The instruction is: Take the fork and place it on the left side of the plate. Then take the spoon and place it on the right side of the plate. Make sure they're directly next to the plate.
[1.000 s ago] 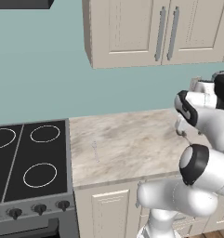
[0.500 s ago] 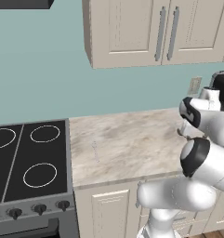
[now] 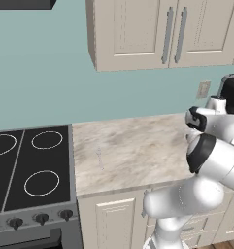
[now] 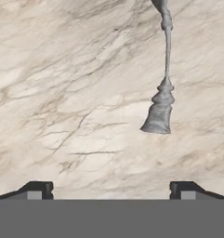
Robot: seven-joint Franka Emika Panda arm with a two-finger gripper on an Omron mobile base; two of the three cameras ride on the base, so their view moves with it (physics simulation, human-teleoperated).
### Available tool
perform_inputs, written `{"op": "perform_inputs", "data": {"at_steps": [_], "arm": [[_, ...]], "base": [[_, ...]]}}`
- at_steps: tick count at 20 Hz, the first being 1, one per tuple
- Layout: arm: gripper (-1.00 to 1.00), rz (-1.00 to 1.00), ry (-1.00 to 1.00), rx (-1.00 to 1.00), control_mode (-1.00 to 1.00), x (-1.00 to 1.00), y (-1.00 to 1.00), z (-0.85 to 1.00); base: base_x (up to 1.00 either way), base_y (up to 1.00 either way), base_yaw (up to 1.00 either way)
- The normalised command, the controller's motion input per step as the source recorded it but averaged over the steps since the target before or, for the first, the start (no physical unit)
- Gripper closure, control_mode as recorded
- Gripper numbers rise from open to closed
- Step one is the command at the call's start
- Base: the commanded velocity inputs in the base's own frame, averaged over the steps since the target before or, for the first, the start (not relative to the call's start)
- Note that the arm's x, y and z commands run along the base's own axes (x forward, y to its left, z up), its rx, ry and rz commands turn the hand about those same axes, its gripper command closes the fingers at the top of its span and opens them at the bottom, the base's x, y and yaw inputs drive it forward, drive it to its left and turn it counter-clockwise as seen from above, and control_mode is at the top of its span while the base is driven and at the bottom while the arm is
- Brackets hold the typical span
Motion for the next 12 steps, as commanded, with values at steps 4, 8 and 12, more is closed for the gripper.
{"op": "perform_inputs", "data": {"at_steps": [4, 8, 12], "arm": [[-1.00, 0.08, -0.01, 0.03, -1.00, 0.33, -0.04, -0.14], [-1.00, 0.11, 0.00, 0.03, -1.00, 0.30, -0.21, -0.24], [-1.00, 0.11, 0.00, 0.00, -1.00, 0.26, -0.11, -0.31]], "base": [[0.00, 0.00, 0.00], [0.00, 0.00, 0.00], [0.00, 0.00, 0.00]]}}
